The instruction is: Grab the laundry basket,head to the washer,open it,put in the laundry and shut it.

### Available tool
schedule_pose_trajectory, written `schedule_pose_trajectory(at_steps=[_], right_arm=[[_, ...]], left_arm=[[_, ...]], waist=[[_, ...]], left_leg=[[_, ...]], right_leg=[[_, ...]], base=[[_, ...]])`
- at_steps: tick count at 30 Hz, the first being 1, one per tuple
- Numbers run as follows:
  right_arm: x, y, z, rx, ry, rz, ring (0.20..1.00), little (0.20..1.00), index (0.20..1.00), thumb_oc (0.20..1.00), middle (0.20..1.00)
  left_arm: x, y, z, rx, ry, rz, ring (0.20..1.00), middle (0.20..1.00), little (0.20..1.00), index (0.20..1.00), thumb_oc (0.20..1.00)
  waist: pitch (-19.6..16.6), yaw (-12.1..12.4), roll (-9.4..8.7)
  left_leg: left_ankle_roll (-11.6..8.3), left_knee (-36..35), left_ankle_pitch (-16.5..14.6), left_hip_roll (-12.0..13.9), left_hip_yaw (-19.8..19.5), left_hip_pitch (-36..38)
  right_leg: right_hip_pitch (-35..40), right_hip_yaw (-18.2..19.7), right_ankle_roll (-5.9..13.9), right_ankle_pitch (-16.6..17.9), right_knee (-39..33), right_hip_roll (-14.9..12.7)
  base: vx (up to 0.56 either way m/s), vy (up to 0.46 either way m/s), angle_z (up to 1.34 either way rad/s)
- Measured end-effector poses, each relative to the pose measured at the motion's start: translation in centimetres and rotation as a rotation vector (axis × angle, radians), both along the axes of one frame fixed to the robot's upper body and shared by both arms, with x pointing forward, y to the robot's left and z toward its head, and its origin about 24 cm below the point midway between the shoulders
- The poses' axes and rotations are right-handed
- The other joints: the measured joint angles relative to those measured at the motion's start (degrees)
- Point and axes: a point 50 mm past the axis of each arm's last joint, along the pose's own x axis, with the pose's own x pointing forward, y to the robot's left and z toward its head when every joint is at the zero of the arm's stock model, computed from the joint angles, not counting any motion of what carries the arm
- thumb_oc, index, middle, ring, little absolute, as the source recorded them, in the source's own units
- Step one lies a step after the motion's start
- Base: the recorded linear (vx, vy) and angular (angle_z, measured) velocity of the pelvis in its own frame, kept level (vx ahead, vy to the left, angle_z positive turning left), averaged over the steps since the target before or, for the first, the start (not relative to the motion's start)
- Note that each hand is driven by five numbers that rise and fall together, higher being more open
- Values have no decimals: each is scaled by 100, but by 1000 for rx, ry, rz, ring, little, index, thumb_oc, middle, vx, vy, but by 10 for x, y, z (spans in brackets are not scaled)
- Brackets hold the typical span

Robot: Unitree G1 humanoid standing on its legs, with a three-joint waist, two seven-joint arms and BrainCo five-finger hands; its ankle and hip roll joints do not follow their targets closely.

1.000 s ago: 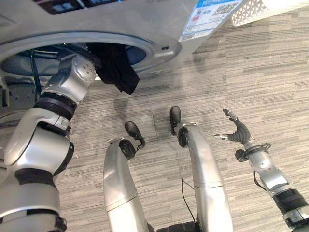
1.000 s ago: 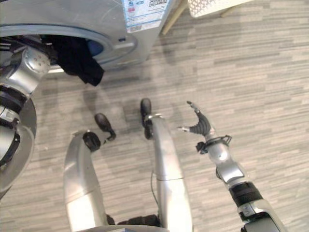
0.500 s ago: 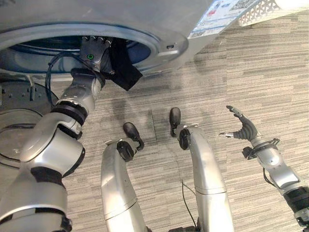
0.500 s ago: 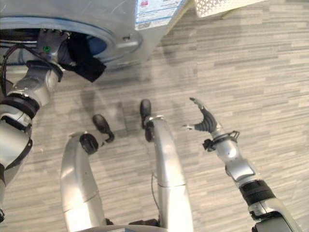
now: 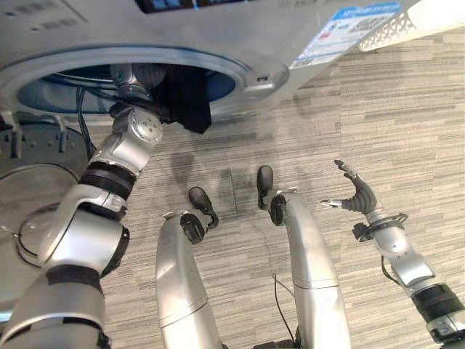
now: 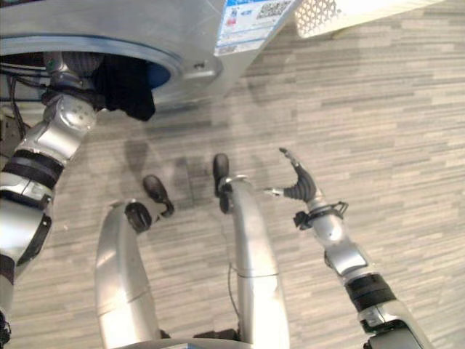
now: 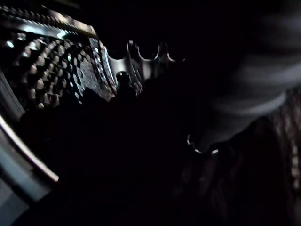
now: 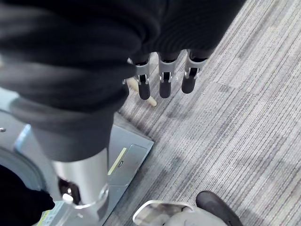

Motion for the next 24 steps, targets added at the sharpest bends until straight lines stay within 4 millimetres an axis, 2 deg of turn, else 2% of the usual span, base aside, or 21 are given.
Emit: schedule_pose_trajectory(at_steps=[3, 9, 10, 11, 12, 15, 17, 21, 23, 24], right_arm=[[0, -1, 1, 4, -6, -6, 1000, 1000, 1000, 1000, 1000], [0, 1, 5, 3, -21, 5, 1000, 1000, 1000, 1000, 1000], [0, 3, 8, 0, -33, 15, 1000, 1000, 1000, 1000, 1000], [1, 4, 13, -19, -47, 35, 1000, 1000, 1000, 1000, 1000], [0, 4, 15, -32, -54, 46, 1000, 1000, 1000, 1000, 1000], [0, 2, 20, -52, -66, 55, 1000, 1000, 1000, 1000, 1000], [0, 2, 20, -56, -63, 58, 1000, 1000, 1000, 1000, 1000], [0, 2, 20, -66, -54, 72, 1000, 1000, 1000, 1000, 1000], [0, 2, 20, -64, -54, 70, 1000, 1000, 1000, 1000, 1000], [1, 2, 17, -60, -42, 61, 1000, 1000, 1000, 1000, 1000]], left_arm=[[-4, 7, 8, -113, -82, 23, 200, 200, 200, 200, 200], [-13, 6, 52, -258, -296, 38, 200, 200, 200, 200, 200], [-16, 7, 63, -322, -340, 31, 438, 438, 438, 438, 438], [-22, 11, 81, -447, -416, 0, 545, 545, 545, 545, 545], [-26, 13, 89, -492, -451, -10, 1000, 1000, 1000, 1000, 1000], [-40, 12, 121, -632, -577, -122, 1000, 1000, 1000, 1000, 1000], [-46, 12, 128, -577, -590, -156, 1000, 1000, 1000, 1000, 1000], [-32, 11, 113, -392, -437, -115, 1000, 1000, 1000, 1000, 1000], [-26, 9, 103, -359, -372, -118, 1000, 1000, 1000, 1000, 1000], [-17, 2, 79, -338, -289, -133, 1000, 1000, 1000, 1000, 1000]], waist=[[-1, 1, -2], [-4, -109, -9], [0, -160, -17], [-6, -231, -41], [-6, -274, -41], [-6, -384, -42], [-7, -433, -42], [-7, -373, -41], [-6, -289, -40], [-6, -242, -40]], left_leg=[[19, -62, 20, -10, 14, 69], [32, -322, 121, -78, 41, 78], [28, -360, 130, -88, 41, 73], [28, -430, 139, -86, 70, 74], [25, -454, 147, -87, 90, 77], [32, -513, 149, -52, 177, 82], [35, -525, 129, -53, 177, 86], [36, -537, 128, -71, 166, 99], [34, -542, 130, -89, 167, 122], [26, -585, 140, -121, 179, 236]], right_leg=[[86, 1, 41, -19, -78, 0], [109, 13, 153, 65, -354, 1], [108, 13, 152, 95, -402, 4], [108, 35, 175, 155, -517, 29], [110, 48, 191, 170, -551, 32], [110, 86, 216, 240, -679, 60], [121, 87, 220, 242, -716, 63], [124, 90, 217, 240, -710, 61], [138, 92, 216, 238, -696, 45], [223, 109, 212, 234, -687, 22]], base=[[-13, 45, 0], [-2, 49, 1], [13, 54, -5], [11, 60, -8], [11, 49, -13], [13, 43, -11], [18, 45, -6], [0, 0, 0], [8, -2, 3], [17, -5, 7]])
